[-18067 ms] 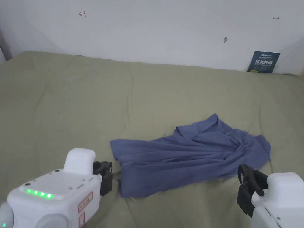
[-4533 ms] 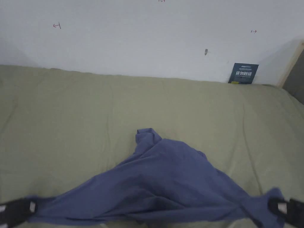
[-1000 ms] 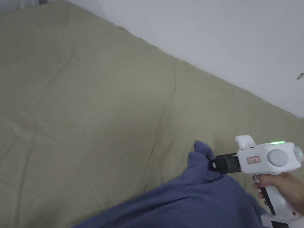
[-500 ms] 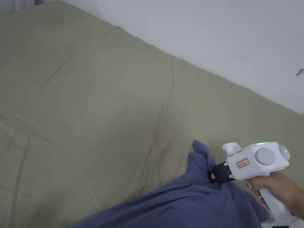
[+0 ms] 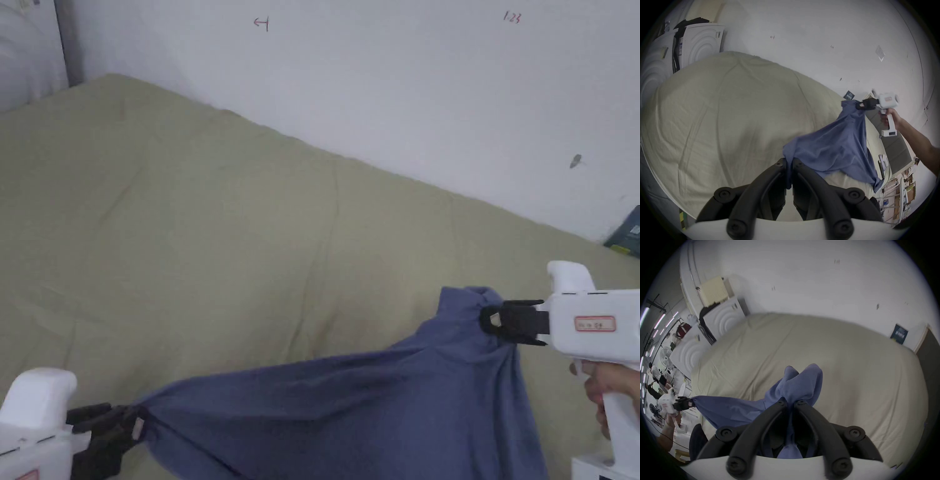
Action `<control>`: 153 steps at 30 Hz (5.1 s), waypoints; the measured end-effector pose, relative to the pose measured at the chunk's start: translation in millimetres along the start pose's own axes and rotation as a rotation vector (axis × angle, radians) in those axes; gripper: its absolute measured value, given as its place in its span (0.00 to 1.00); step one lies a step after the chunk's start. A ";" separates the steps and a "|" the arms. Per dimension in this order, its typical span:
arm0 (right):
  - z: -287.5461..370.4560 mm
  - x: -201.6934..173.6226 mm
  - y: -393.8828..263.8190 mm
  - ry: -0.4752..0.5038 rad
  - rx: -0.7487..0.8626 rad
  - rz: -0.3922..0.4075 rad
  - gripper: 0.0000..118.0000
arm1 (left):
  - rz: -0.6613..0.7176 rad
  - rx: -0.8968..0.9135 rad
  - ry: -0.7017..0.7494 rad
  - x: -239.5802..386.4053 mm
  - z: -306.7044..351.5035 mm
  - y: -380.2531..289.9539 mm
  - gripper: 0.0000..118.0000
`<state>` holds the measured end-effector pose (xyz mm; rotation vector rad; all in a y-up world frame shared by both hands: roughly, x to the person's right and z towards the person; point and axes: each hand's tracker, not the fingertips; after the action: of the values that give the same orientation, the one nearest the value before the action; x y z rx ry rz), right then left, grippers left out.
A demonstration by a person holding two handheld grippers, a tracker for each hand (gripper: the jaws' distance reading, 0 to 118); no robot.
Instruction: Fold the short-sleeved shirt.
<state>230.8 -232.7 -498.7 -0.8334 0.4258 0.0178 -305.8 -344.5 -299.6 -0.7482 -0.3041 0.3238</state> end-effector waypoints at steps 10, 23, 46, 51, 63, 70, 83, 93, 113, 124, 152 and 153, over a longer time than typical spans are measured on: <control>203.7 -12.0 45.5 -0.038 0.333 -0.051 0.06 | -0.050 0.223 -0.121 65.1 36.2 120.0 0.05; 349.5 -43.7 132.4 -0.185 0.596 -0.031 0.06 | -0.121 0.481 -0.188 150.9 112.3 298.4 0.05; 291.4 12.4 274.1 -0.317 0.662 -0.140 0.06 | -0.104 0.554 -0.054 178.6 38.5 483.2 0.05; 268.8 31.8 292.0 -0.343 0.693 -0.166 0.06 | -0.090 0.541 -0.024 175.1 8.6 497.0 0.05; 218.7 48.2 279.5 -0.429 0.719 -0.153 0.06 | -0.071 0.473 -0.016 169.5 -67.4 477.6 0.05; 198.8 46.2 246.9 -0.455 0.697 -0.186 0.06 | -0.042 0.425 -0.026 158.6 -91.5 451.0 0.05; 209.7 -6.3 84.1 -0.423 0.647 -0.264 0.06 | -0.001 0.370 -0.095 135.3 -39.7 308.9 0.05; 195.5 -61.2 -211.9 -0.345 0.427 -0.524 0.06 | -0.031 0.172 -0.065 104.7 35.1 43.7 0.05; 205.4 -119.1 -426.7 -0.237 0.226 -0.699 1.00 | -0.096 0.026 -0.016 63.2 100.2 -137.2 1.00; 227.9 -202.2 -420.1 -0.395 0.259 -0.262 0.01 | -0.271 -0.083 0.091 85.9 125.6 -179.6 0.05; 204.8 -185.1 -419.2 -0.359 0.131 -0.370 0.01 | -0.334 -0.294 0.077 66.4 -5.9 -152.1 0.07; 203.7 -183.9 -418.2 -0.360 0.125 -0.368 0.01 | -0.305 -0.298 0.062 67.0 -5.6 -153.9 0.07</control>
<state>211.0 -341.6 -10.9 -0.7555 -0.0679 -0.1952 -215.6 -427.6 -184.9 -0.9873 -0.4069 -0.0356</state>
